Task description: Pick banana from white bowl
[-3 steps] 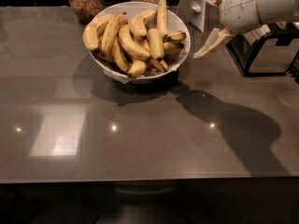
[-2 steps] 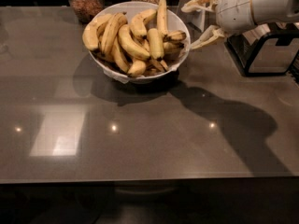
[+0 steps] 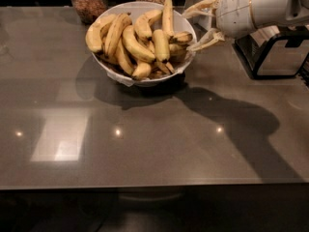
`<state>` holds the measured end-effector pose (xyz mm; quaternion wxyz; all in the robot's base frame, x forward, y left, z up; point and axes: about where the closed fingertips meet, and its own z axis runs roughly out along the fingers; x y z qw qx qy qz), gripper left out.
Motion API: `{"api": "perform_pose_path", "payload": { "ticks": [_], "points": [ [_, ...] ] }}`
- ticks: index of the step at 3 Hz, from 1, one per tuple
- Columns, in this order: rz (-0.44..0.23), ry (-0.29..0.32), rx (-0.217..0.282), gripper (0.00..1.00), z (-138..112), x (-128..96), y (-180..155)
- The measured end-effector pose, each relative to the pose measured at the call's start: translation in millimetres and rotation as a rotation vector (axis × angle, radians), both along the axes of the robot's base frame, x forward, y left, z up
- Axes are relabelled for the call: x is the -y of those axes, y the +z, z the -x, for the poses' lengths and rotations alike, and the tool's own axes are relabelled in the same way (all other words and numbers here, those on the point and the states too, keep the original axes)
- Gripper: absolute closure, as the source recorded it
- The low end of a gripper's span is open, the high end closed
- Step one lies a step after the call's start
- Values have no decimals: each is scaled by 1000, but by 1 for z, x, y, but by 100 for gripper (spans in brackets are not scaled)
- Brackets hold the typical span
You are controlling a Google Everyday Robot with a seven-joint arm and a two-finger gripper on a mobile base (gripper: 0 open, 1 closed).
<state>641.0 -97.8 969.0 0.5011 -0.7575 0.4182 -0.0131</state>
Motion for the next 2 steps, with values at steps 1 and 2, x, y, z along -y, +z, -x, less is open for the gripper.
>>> {"api": "perform_pose_path", "payload": {
  "ticks": [1,2],
  "points": [
    [-10,15,-8,48,-2,-8,-4],
    [-16,22,-17,48,-3,-12,-7]
  ]
}}
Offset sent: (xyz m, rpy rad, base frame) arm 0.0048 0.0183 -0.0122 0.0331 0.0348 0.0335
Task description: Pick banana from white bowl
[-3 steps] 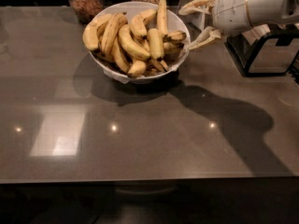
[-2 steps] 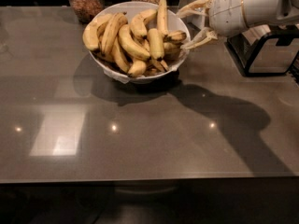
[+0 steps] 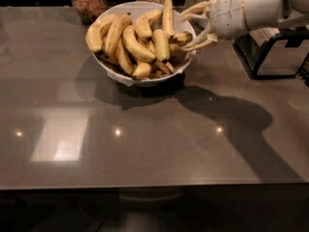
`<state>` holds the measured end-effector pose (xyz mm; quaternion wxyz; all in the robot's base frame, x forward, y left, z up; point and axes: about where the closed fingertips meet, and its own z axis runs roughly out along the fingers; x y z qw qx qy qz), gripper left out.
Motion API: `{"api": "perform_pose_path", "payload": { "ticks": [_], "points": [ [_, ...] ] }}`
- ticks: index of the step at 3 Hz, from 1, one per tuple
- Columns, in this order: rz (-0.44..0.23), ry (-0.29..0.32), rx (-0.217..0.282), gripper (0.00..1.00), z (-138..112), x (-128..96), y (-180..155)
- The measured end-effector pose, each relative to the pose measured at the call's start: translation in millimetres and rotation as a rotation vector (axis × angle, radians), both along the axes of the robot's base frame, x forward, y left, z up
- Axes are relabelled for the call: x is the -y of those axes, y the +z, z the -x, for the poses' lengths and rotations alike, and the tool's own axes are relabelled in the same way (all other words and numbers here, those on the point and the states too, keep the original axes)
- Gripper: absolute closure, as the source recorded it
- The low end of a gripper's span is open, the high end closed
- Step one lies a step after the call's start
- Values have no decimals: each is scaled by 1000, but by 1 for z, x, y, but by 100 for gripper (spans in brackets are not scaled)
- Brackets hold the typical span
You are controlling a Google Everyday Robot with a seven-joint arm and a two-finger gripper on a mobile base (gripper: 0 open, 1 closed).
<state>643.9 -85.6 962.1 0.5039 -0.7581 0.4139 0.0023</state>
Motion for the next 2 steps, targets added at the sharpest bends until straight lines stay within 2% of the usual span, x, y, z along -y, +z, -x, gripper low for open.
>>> {"api": "perform_pose_path", "payload": {
  "ticks": [1,2],
  "points": [
    [-6,7,-9,61,0,-4,-3],
    [-10,9,-15,82,0,-6,-5]
  ]
}}
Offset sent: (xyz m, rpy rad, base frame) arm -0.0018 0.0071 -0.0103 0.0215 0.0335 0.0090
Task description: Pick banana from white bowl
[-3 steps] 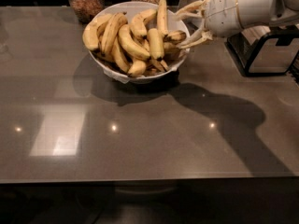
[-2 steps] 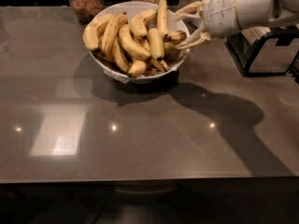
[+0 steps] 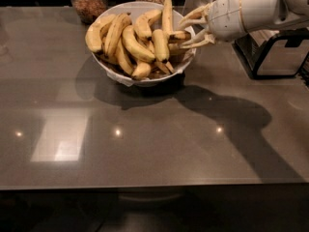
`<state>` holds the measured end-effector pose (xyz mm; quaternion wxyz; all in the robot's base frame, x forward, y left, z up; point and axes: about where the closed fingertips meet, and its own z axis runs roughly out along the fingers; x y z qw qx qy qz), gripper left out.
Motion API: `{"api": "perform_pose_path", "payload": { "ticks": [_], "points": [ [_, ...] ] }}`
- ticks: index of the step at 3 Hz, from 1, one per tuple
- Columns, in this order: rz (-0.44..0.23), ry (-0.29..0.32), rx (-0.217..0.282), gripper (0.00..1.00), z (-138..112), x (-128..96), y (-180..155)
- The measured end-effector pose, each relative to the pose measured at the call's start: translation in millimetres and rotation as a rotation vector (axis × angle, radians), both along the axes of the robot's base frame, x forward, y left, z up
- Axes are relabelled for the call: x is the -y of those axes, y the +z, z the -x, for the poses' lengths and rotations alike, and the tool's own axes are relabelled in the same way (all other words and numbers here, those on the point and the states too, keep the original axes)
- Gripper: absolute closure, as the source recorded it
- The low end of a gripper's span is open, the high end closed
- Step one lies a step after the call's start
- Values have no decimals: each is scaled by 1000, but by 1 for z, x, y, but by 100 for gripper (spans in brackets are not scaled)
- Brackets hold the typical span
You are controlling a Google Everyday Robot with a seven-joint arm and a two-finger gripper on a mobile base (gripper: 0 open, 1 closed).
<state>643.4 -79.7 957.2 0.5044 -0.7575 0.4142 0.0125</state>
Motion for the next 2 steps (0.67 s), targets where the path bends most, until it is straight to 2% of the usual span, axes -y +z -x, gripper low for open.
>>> {"api": "perform_pose_path", "payload": {
  "ticks": [1,2],
  "points": [
    [-2,0,-5,100,0,-1,-1],
    [4,-10,27,100,-3,1,11]
  ]
}}
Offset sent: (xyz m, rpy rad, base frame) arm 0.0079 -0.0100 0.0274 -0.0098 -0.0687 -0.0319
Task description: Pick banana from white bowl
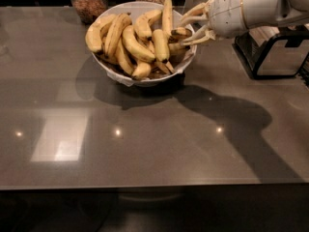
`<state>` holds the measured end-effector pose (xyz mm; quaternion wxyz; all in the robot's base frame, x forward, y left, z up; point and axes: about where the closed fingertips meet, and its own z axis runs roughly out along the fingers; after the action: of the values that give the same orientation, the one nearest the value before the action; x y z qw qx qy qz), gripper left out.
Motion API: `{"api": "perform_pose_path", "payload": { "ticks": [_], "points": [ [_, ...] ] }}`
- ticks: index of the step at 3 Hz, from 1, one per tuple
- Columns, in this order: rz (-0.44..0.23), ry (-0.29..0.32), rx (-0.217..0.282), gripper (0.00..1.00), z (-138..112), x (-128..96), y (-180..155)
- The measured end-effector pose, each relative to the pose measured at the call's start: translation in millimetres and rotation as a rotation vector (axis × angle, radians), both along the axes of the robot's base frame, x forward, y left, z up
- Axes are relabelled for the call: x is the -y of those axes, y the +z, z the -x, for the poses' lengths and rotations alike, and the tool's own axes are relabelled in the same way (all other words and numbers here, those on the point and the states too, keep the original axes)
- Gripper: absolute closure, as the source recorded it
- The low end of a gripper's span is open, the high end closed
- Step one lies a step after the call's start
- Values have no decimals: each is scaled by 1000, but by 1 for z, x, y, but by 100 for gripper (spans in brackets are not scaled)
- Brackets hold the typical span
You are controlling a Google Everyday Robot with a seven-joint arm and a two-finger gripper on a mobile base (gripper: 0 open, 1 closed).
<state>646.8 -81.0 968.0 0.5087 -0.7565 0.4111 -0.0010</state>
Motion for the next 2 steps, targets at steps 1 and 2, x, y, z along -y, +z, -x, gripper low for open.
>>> {"api": "perform_pose_path", "payload": {
  "ticks": [1,2],
  "points": [
    [20,-25,54,100,-5,9,23],
    [77,-51,91,100,-6,21,46]
  ]
}}
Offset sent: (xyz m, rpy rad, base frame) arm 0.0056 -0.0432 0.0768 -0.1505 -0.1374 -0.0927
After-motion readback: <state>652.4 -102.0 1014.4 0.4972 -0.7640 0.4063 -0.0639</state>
